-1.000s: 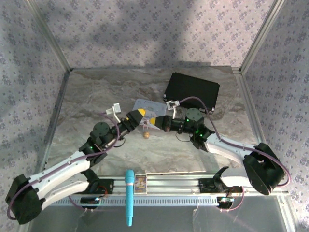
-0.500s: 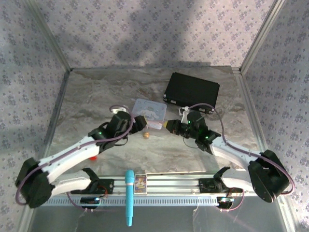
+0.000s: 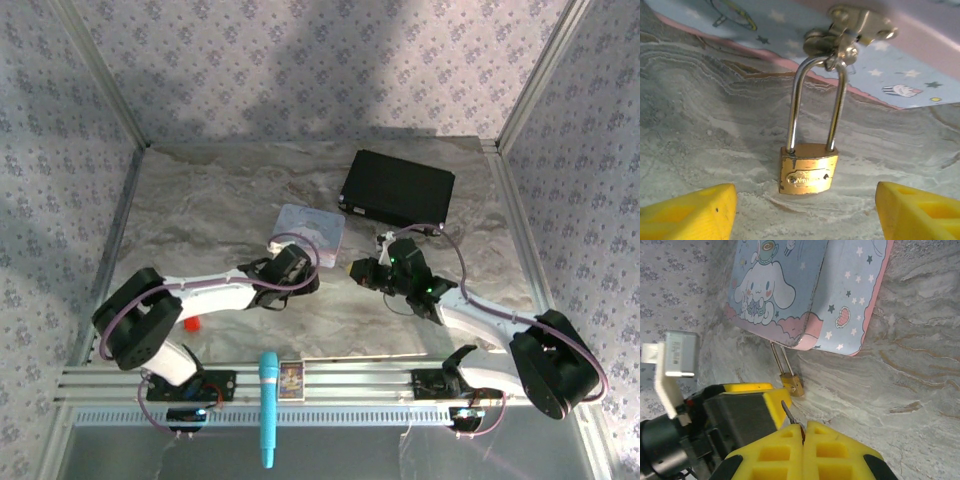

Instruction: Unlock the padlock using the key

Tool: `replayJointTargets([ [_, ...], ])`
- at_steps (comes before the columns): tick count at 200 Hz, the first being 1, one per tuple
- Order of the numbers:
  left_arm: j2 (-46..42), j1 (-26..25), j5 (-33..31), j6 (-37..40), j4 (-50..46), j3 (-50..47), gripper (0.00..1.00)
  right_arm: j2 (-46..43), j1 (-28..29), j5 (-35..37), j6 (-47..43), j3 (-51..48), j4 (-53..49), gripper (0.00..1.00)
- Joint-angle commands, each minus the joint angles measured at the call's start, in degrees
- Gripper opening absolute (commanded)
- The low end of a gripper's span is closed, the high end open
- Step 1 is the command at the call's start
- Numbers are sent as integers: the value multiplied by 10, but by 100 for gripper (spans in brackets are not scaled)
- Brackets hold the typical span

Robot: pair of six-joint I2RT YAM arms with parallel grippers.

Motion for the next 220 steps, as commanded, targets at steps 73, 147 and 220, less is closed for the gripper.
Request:
replayJointTargets([
  [73, 51, 22, -21, 0, 87, 0, 53, 0, -8, -12, 11, -3, 15, 0],
  [147, 95, 2, -29, -39, 93, 8, 32, 12, -10, -15, 11, -3, 15, 0],
  [220, 51, 0, 17, -153, 148, -22, 20, 54, -3, -18, 54, -25, 82, 0],
])
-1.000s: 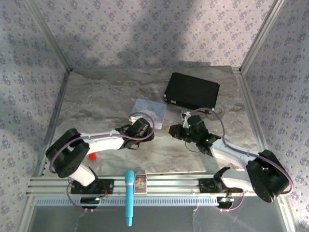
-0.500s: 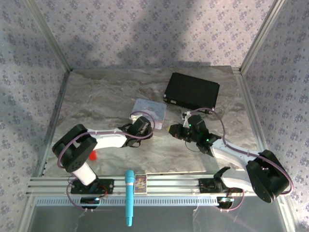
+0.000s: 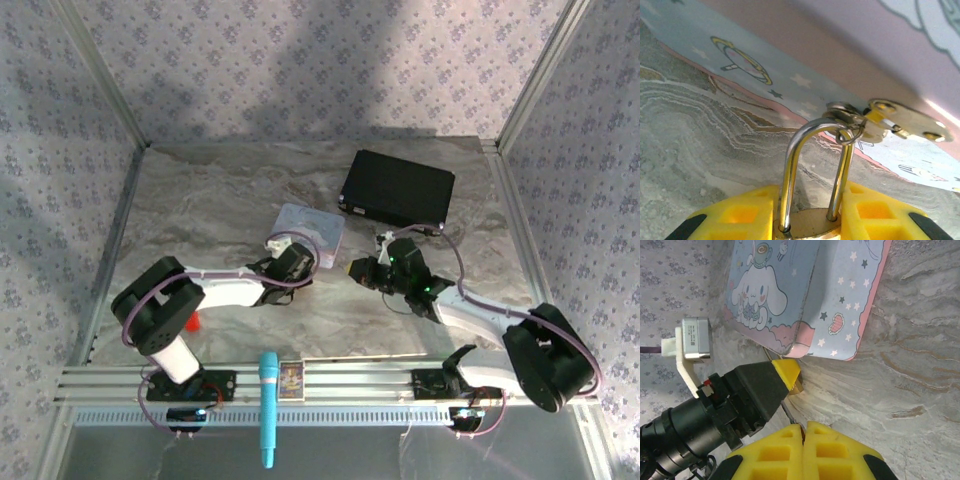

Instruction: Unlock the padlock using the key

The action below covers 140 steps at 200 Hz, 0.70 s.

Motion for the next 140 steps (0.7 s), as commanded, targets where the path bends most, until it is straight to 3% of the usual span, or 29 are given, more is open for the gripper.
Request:
replayJointTargets([
  [1, -12, -10, 64, -77, 48, -18, 19, 26, 4, -6, 36, -19, 48, 0],
  [36, -11, -9, 101, -170, 111, -31, 15, 93, 15, -3, 91, -45, 142, 0],
  [88, -12, -2, 122, -229, 77, -5, 13, 150, 45, -3, 86, -34, 192, 0],
  [140, 21, -2, 133, -306, 109, 0, 14, 192, 65, 60, 101, -80, 301, 0],
])
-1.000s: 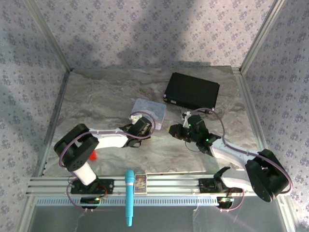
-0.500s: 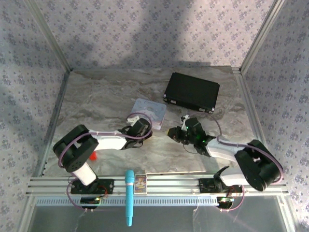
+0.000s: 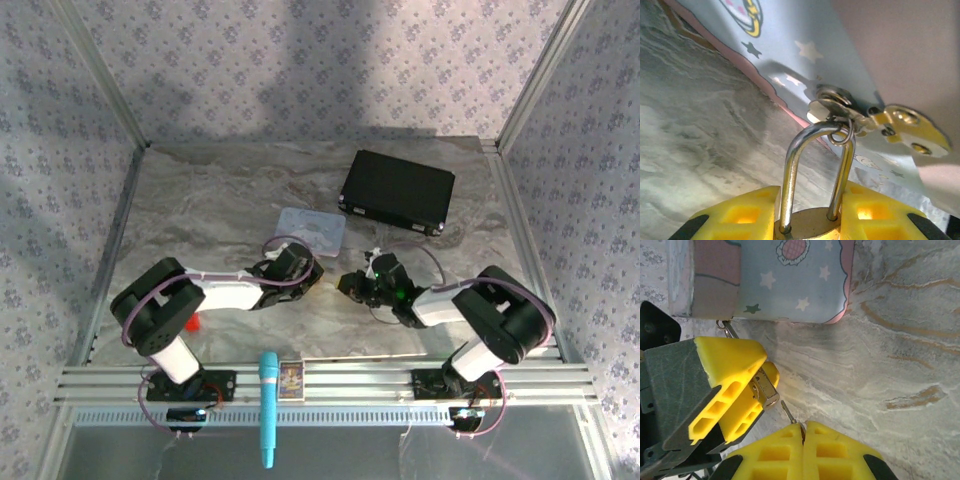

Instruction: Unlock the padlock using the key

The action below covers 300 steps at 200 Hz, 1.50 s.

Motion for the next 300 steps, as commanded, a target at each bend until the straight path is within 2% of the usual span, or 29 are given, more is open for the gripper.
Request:
replayJointTargets([
  [1, 19, 0, 20, -55, 12, 17, 14, 16, 9, 43, 15, -29, 75, 0],
  [51, 29, -1, 8, -107, 17, 16, 14, 19, 18, 81, 31, -57, 118, 0],
  [68, 31, -1, 4, -112, -15, 27, 14, 11, 20, 95, 38, -65, 126, 0],
  [152, 47, -3, 7, -133, -28, 44, 15, -24, 37, 138, 19, -56, 82, 0],
  [198, 49, -9, 6, -133, -33, 51, 15, -29, 43, 148, 9, -47, 77, 0],
  [300, 50, -21, 21, -137, -35, 69, 15, -26, 26, 119, -7, -36, 74, 0],
])
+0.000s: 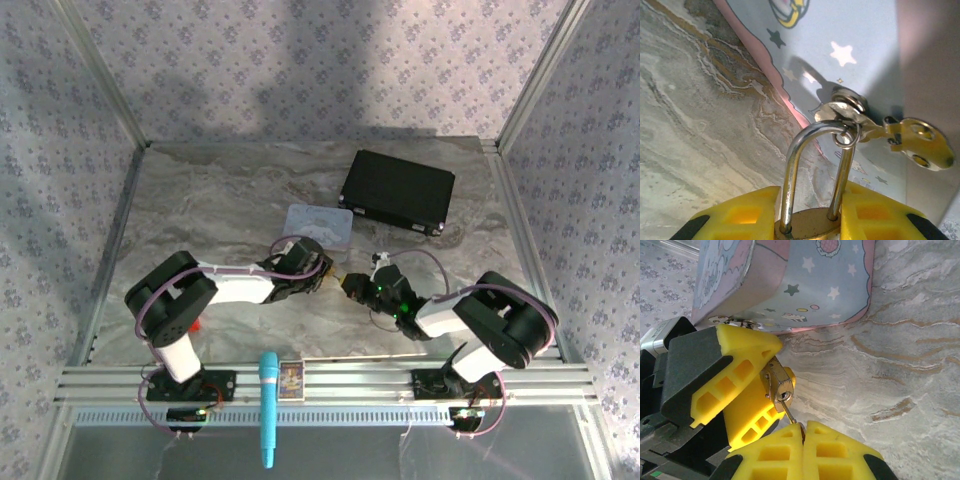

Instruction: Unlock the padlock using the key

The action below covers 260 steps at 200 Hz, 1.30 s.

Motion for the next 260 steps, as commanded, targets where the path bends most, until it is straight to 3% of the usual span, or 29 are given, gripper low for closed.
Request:
replayJointTargets([
  [1, 6, -10, 27, -14, -30, 10, 15, -6, -7, -4, -13, 11, -6, 0],
  [142, 18, -53, 25, -31, -36, 34, 15, 17, -4, -10, 16, 25, 22, 0],
  [192, 20, -64, 42, -28, -23, 35, 12, 46, -44, -85, 17, 35, 41, 0],
  [225, 18, -66, 48, -32, -5, 27, 11, 59, -58, -136, 66, 46, 72, 0],
  [260, 16, -66, 47, -30, -2, 28, 10, 62, -58, -148, 97, 52, 61, 0],
])
